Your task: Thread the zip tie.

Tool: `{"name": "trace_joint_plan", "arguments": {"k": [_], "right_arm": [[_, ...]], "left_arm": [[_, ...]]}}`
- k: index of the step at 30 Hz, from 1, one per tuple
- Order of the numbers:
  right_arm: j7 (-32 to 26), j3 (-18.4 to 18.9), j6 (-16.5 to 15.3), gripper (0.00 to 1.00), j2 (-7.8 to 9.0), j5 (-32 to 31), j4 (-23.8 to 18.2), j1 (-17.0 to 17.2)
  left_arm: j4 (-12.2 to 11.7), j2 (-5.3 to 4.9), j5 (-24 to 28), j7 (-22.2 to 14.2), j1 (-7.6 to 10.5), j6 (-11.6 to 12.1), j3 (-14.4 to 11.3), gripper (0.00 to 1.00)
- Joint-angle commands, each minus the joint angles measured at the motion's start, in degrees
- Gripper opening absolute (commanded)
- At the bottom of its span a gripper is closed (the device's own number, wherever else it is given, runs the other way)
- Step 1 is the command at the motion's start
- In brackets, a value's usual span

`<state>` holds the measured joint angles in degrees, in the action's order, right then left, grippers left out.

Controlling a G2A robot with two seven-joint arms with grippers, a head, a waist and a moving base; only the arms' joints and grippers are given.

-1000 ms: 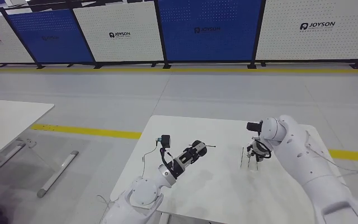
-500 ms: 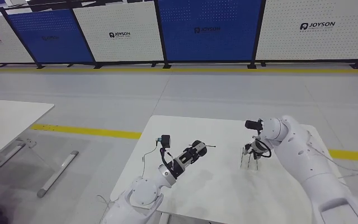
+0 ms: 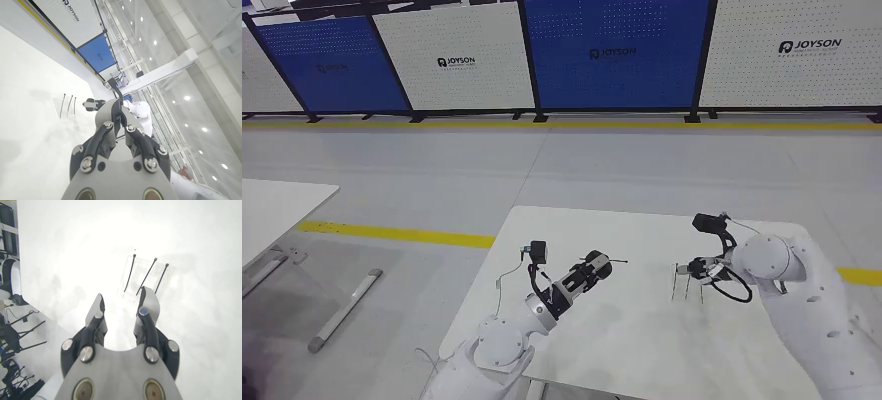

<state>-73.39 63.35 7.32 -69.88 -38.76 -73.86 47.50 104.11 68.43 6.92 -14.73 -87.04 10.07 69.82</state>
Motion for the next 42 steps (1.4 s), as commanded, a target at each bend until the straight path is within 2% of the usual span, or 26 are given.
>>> {"name": "trace_joint_plan", "arguments": {"k": [1,2,3,15,18,23,26,28,31,42], "right_arm": [[0.2,3.9,0.2,0.48,1.16,-0.6,-7.8,5.5],[0.1,4.9,0.1,0.77,1.52,-0.9,-9.6,7.1],[-0.7,5.7,-0.2,1.00,1.85,-1.3,-11.0,8.3],[-1.2,6.0,0.1,1.00,2.03,-1.9,-11.3,8.5],[1.8,7.2,-6.8,1.00,2.21,2.6,-12.3,9.8],[8.5,7.0,-13.1,1.00,2.35,3.9,-13.8,11.5],[11.3,4.9,-12.7,1.00,2.04,2.8,-11.6,11.1],[13.5,2.7,-10.0,1.00,1.53,1.1,-8.8,9.6],[13.7,-0.1,-10.1,1.00,0.69,3.1,-3.9,6.8],[13.7,-0.1,-10.1,1.00,0.69,3.1,-3.9,6.8]], "left_arm": [[0.0,0.00,0.0,0.0,0.00,0.0,0.0,0.00],[0.0,0.00,0.0,0.0,0.00,0.0,0.0,0.00],[0.0,0.00,0.0,0.0,0.00,0.0,0.0,0.00],[0.0,0.00,0.0,0.0,0.00,0.0,0.0,0.00],[0.0,0.00,0.0,0.0,0.00,0.0,0.0,0.00],[0.0,0.00,0.0,0.0,0.00,0.0,0.0,0.00],[0.0,0.00,0.0,0.0,0.00,0.0,0.0,0.00],[0.0,0.00,0.0,0.0,0.00,0.0,0.0,0.00],[0.0,0.00,0.0,0.0,0.00,0.0,0.0,0.00],[0.0,0.00,0.0,0.0,0.00,0.0,0.0,0.00]]}}
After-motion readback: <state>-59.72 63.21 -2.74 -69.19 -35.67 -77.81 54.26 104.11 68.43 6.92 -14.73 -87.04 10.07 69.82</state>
